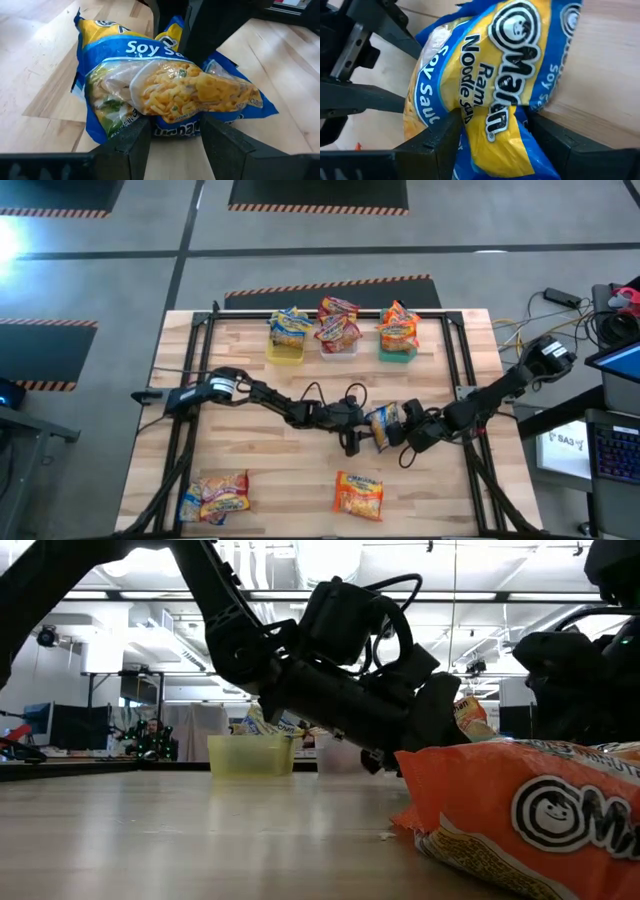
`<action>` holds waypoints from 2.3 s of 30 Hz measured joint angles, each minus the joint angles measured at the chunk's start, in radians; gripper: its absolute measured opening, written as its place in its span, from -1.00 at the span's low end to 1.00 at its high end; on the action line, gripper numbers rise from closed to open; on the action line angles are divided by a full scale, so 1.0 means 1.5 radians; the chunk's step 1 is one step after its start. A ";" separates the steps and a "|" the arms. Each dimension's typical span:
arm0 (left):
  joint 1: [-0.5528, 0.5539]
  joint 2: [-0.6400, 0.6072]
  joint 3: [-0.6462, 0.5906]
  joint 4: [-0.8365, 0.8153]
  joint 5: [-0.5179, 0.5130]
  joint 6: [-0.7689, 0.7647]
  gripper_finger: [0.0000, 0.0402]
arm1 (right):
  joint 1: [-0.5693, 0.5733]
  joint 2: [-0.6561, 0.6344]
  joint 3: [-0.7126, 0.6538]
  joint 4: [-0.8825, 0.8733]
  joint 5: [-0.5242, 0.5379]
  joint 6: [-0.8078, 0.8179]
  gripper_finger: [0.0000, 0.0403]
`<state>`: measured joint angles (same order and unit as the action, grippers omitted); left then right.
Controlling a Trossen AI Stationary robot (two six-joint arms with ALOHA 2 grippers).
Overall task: Sort Maruchan noodles
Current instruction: Put the top blue noodle pack into the yellow bin
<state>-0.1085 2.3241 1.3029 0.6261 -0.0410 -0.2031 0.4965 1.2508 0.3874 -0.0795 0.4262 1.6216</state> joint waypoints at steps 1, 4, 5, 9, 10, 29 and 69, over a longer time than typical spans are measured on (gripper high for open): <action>0.000 0.000 0.000 0.000 0.000 0.000 -0.23 | 0.000 0.009 0.000 0.009 0.002 -0.001 -0.05; 0.000 0.000 -0.002 0.000 0.000 0.000 -0.23 | 0.000 0.018 0.001 0.017 0.004 -0.001 -0.06; 0.000 0.000 -0.003 0.000 0.000 0.000 -0.23 | 0.000 0.018 0.001 0.017 0.003 -0.001 -0.06; 0.000 0.000 -0.003 -0.001 0.000 -0.003 -0.23 | 0.000 0.012 0.001 0.023 -0.001 -0.015 -0.11; 0.000 0.000 -0.003 -0.002 0.000 -0.004 -0.23 | 0.000 0.010 0.000 0.026 -0.003 -0.020 -0.14; 0.001 -0.034 -0.004 -0.051 0.063 -0.011 -0.23 | 0.000 -0.040 0.000 0.027 -0.070 -0.106 -0.77; 0.021 -0.380 -0.412 0.141 0.021 0.003 -0.23 | -0.214 -0.101 0.227 -0.159 0.031 -0.886 -0.84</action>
<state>-0.0776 1.7542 0.6853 0.8372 -0.0093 -0.1985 0.1754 1.0987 0.7282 -0.3174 0.4723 0.2924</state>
